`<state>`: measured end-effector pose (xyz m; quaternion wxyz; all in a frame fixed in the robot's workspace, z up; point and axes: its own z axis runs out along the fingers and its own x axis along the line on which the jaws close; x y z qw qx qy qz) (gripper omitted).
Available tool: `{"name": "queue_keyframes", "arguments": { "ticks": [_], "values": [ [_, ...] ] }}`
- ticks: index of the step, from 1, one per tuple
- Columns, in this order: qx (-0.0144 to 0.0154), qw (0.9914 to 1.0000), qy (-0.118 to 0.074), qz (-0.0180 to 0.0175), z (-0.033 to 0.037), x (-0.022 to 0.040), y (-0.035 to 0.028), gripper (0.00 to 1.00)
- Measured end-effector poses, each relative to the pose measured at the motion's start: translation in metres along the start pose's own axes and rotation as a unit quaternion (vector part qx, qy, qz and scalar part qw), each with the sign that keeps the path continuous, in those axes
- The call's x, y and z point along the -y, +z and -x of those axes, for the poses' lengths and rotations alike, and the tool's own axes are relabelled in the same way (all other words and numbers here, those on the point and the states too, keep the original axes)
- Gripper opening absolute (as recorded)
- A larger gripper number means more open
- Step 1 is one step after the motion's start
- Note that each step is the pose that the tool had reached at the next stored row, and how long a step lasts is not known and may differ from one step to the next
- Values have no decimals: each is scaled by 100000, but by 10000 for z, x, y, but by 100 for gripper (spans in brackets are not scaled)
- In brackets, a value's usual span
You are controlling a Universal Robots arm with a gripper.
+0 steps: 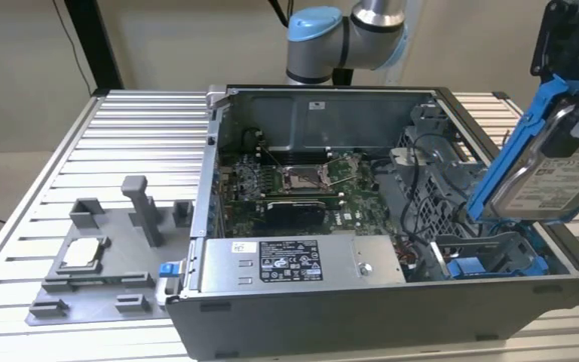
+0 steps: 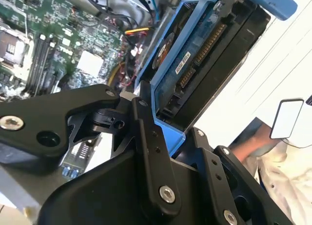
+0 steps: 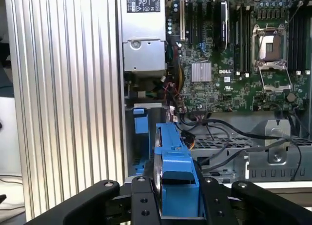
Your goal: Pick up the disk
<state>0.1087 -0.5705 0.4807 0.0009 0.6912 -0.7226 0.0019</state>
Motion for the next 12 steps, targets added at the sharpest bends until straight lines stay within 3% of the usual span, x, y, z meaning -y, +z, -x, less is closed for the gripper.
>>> {"name": "queue_keyframes", "arguments": {
  "ticks": [2, 7, 12],
  "values": [
    [7, 100000, 0, -7, -54, -14, 17, 0],
    [5, 99999, -2, -364, -68, -131, 86, 0],
    [-1, 99999, -2, -464, -67, -140, 182, 0]
  ]
}}
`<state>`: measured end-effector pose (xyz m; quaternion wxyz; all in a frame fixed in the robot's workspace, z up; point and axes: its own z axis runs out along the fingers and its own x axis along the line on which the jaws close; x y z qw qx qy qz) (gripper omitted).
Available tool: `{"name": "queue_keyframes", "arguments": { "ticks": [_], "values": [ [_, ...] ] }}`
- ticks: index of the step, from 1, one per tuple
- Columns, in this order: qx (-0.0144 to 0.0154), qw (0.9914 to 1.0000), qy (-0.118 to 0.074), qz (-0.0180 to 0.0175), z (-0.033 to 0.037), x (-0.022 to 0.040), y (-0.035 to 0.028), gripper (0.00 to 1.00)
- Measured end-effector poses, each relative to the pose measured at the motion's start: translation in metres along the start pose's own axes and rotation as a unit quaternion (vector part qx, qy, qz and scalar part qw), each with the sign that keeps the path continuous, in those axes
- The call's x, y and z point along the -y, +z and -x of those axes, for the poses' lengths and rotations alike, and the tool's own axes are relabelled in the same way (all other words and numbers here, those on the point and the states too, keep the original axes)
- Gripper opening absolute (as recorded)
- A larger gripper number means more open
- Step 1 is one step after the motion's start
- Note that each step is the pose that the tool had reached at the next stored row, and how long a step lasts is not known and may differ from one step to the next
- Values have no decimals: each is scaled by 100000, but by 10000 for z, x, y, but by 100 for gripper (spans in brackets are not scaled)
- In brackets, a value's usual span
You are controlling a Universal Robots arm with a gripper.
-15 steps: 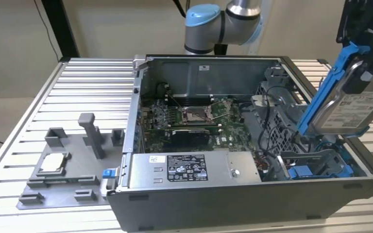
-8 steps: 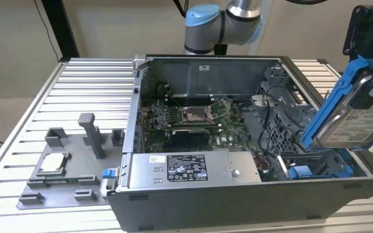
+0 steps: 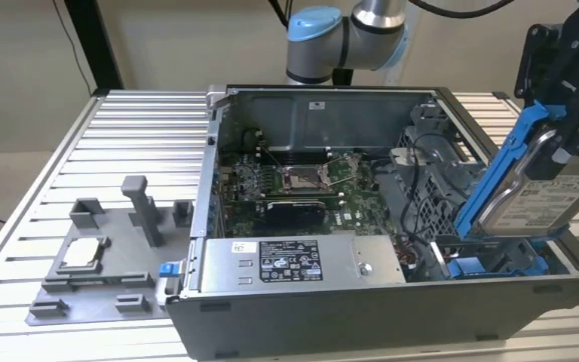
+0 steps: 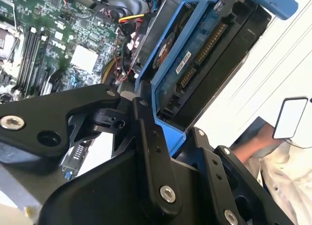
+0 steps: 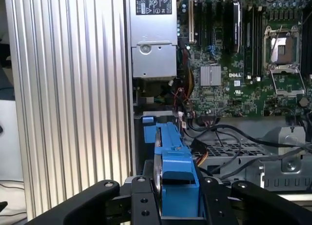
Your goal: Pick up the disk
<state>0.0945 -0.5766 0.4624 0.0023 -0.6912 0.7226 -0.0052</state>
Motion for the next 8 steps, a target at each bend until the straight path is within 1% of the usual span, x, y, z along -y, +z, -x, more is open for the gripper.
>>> {"name": "queue_keyframes", "arguments": {
  "ticks": [4, 8],
  "values": [
    [12, 100000, 4, 0, -1, -1, 65, 0],
    [7, 100000, 6, 23, 0, -2, 116, 0]
  ]
}}
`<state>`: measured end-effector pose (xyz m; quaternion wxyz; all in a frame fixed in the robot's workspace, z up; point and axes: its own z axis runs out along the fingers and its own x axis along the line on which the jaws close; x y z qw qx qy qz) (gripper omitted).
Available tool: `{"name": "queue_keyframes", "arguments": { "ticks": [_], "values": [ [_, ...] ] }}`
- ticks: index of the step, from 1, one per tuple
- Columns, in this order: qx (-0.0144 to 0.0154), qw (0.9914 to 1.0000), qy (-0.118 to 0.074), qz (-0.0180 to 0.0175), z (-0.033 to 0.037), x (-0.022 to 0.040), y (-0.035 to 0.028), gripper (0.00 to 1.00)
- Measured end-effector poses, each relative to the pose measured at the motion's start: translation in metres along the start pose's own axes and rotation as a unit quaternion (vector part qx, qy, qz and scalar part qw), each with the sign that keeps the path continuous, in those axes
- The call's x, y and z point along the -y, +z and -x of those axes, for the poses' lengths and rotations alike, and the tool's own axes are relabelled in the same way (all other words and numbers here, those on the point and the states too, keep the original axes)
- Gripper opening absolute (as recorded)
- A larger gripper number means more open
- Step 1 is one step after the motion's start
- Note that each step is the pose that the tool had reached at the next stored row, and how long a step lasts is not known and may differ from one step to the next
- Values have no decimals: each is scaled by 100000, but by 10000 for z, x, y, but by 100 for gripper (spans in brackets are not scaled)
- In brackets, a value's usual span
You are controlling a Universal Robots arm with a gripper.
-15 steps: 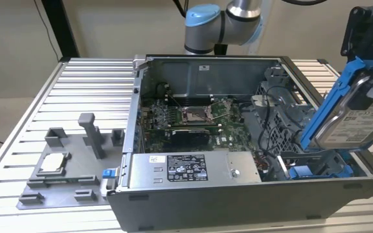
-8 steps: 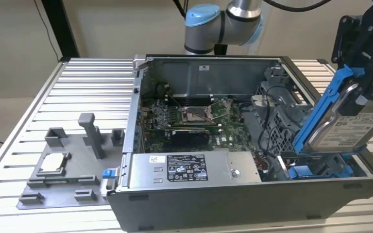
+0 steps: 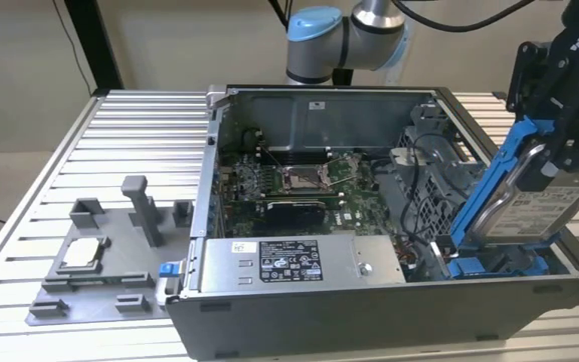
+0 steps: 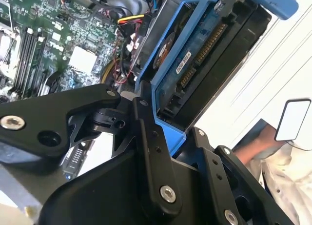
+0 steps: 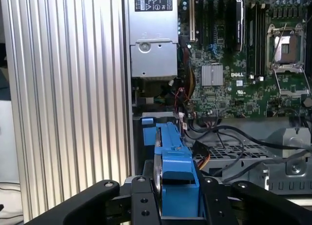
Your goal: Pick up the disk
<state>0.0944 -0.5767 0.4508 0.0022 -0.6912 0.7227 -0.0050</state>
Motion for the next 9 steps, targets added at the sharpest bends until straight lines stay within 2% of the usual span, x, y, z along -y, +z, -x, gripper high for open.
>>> {"name": "queue_keyframes", "arguments": {
  "ticks": [2, 4, 7, 9],
  "values": [
    [3, 100000, 4, 17, 0, -1, 20, 0],
    [207, 100000, 0, 30, 0, -1, 27, 0],
    [223, 100000, -6, 29, 0, -1, 28, 0],
    [503, 99999, 3, 76, -1, -2, 29, 0]
  ]
}}
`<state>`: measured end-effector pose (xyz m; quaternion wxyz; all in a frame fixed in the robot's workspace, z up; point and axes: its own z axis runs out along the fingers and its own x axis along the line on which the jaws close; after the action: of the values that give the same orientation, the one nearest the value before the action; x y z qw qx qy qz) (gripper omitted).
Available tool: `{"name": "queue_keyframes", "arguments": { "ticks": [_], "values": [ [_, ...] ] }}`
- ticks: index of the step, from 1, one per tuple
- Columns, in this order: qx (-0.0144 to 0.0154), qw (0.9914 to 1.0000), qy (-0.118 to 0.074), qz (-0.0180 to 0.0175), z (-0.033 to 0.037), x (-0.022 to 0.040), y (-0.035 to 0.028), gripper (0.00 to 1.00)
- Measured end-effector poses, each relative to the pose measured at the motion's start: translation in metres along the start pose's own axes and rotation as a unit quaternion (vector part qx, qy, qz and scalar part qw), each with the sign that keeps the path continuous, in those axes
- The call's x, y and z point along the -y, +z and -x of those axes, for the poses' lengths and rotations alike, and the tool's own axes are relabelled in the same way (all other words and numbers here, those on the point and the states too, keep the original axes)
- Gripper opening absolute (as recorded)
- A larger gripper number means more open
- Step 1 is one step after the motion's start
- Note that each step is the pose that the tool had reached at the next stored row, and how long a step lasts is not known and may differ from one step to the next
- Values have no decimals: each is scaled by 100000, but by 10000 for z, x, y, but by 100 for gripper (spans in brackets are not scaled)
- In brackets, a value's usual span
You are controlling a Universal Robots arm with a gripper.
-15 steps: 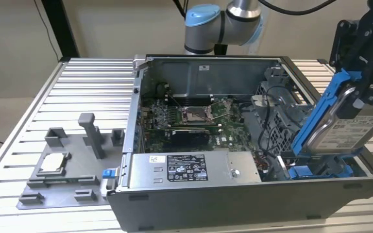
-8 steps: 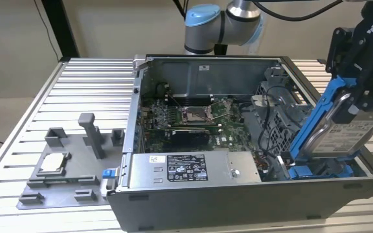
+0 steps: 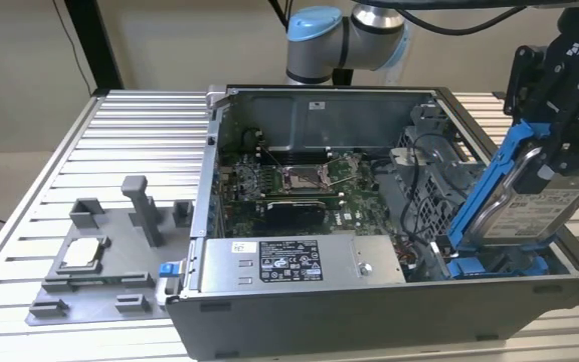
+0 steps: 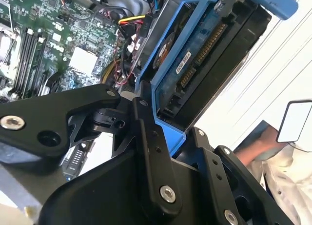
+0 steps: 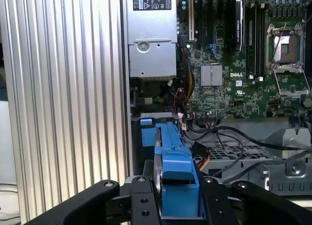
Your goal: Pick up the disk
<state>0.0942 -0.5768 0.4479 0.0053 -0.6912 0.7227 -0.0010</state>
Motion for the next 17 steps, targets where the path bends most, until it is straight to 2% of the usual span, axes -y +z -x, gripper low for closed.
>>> {"name": "queue_keyframes", "arguments": {
  "ticks": [3, 17],
  "values": [
    [806, 99997, 14, 119, 0, 0, 0, 0],
    [829, 99996, -300, 130, 0, 0, 36, 0]
  ]
}}
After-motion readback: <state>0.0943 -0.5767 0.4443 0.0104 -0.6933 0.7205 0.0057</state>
